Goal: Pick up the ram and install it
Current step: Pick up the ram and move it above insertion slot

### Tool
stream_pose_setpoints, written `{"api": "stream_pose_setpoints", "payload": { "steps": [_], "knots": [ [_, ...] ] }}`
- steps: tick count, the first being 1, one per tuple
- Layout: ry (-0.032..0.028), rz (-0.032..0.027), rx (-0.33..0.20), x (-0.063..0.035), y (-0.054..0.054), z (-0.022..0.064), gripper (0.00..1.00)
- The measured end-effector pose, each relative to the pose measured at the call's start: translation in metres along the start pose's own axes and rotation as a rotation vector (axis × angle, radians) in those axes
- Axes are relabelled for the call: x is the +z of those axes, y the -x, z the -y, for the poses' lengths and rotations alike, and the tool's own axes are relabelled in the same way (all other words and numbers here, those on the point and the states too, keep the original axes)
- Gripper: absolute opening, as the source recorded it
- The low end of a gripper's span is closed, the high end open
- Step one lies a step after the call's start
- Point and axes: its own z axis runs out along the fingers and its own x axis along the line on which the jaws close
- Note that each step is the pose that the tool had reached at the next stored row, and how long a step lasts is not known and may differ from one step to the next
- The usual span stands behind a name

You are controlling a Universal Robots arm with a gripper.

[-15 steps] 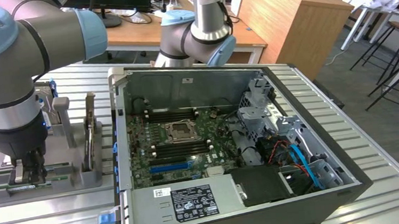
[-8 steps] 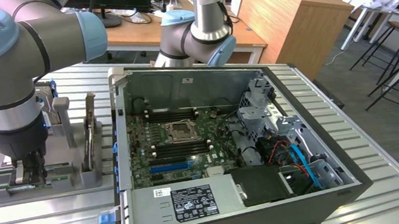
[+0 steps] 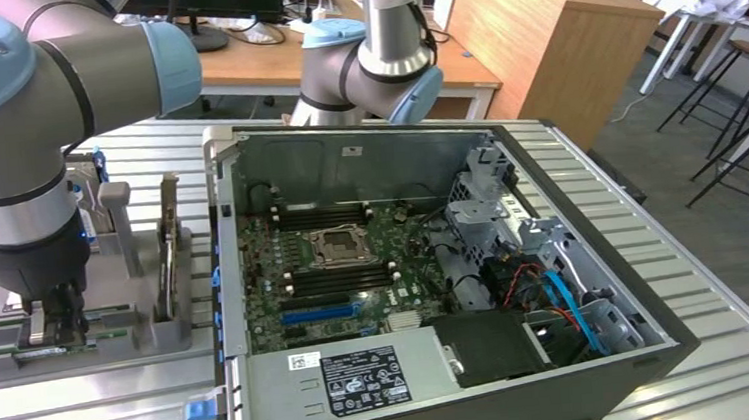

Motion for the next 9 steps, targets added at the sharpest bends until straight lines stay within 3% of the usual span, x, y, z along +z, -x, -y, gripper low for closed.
{"api": "stream_pose_setpoints", "payload": {
  "steps": [9],
  "knots": [
    [0.0001, -0.0003, -0.006, 0.0008, 0.0000, 0.0000, 0.21]
  ]
}}
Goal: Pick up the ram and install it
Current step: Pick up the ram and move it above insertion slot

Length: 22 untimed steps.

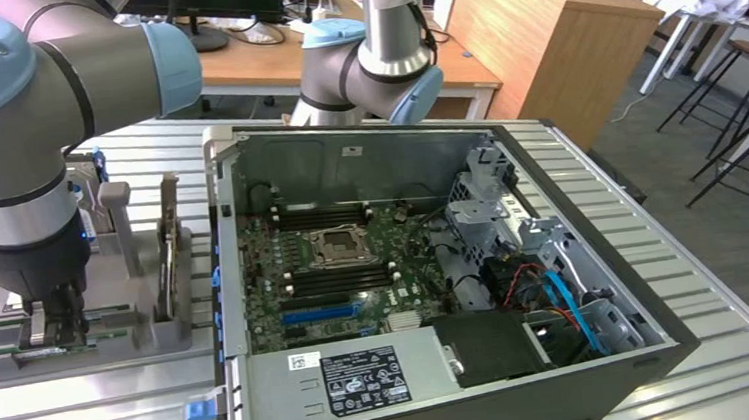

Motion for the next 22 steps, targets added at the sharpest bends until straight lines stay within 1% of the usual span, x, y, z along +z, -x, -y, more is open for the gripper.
{"api": "stream_pose_setpoints", "payload": {
  "steps": [10, 12, 13, 15, 22],
  "knots": [
    [0.0000, 0.0001, 0.000, 0.0000, 0.0000, 0.0000, 0.21],
    [-0.0001, 0.0000, 0.000, 0.0000, 0.0000, 0.0000, 0.20],
    [0.0000, -0.0001, 0.000, 0.0000, 0.0000, 0.0000, 0.13],
    [0.0000, 0.0000, 0.000, 0.0000, 0.0000, 0.0000, 0.11],
    [0.0000, 0.0001, 0.000, 0.0000, 0.0000, 0.0000, 0.11]
  ]
}}
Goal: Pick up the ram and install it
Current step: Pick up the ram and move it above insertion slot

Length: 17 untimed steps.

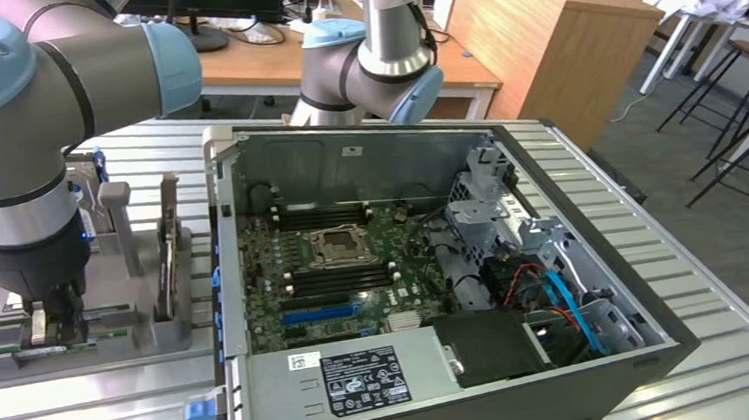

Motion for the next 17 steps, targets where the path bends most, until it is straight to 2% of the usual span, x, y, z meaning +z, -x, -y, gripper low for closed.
{"api": "stream_pose_setpoints", "payload": {
  "steps": [17],
  "knots": [
    [0.0000, 0.0000, 0.000, -0.0013, 0.0001, 0.0000, 0.11]
  ]
}}
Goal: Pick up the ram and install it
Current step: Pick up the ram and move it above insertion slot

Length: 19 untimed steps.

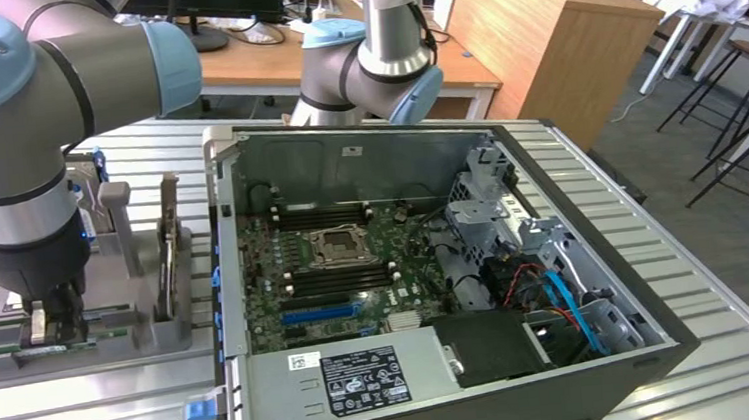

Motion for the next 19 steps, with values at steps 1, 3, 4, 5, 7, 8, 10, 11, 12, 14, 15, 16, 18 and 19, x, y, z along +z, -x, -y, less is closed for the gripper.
{"api": "stream_pose_setpoints", "payload": {
  "steps": [1, 3, 4, 5, 7, 8, 10, 11, 12, 14, 15, 16, 18, 19],
  "knots": [
    [0.0000, 0.0000, 0.000, 0.0000, 0.0000, 0.0000, 0.11],
    [0.0000, 0.0000, 0.000, -0.0001, 0.0000, 0.0000, 0.11],
    [0.0001, 0.0000, 0.000, -0.0001, 0.0000, 0.0000, 0.11],
    [0.0001, 0.0000, 0.000, -0.0001, 0.0000, 0.0000, 0.11],
    [0.0004, -0.0002, 0.000, -0.0002, -0.0005, -0.0002, 0.11],
    [0.0002, -0.0001, 0.000, -0.0001, -0.0008, -0.0001, 0.11],
    [0.0002, 0.0000, 0.000, 0.0000, -0.0013, 0.0000, 0.11],
    [0.0001, -0.0001, 0.000, 0.0001, -0.0014, 0.0000, 0.11],
    [0.0001, 0.0000, 0.000, 0.0001, -0.0014, 0.0000, 0.11],
    [-0.0001, 0.0001, 0.000, 0.0000, -0.0014, 0.0000, 0.11],
    [0.0001, 0.0000, 0.000, -0.0004, -0.0014, 0.0000, 0.11],
    [0.0001, -0.0001, 0.000, -0.0007, -0.0014, -0.0001, 0.11],
    [0.0001, 0.0000, 0.000, -0.0012, -0.0014, 0.0000, 0.11],
    [0.0000, 0.0000, 0.000, -0.0014, -0.0013, 0.0000, 0.11]
  ]
}}
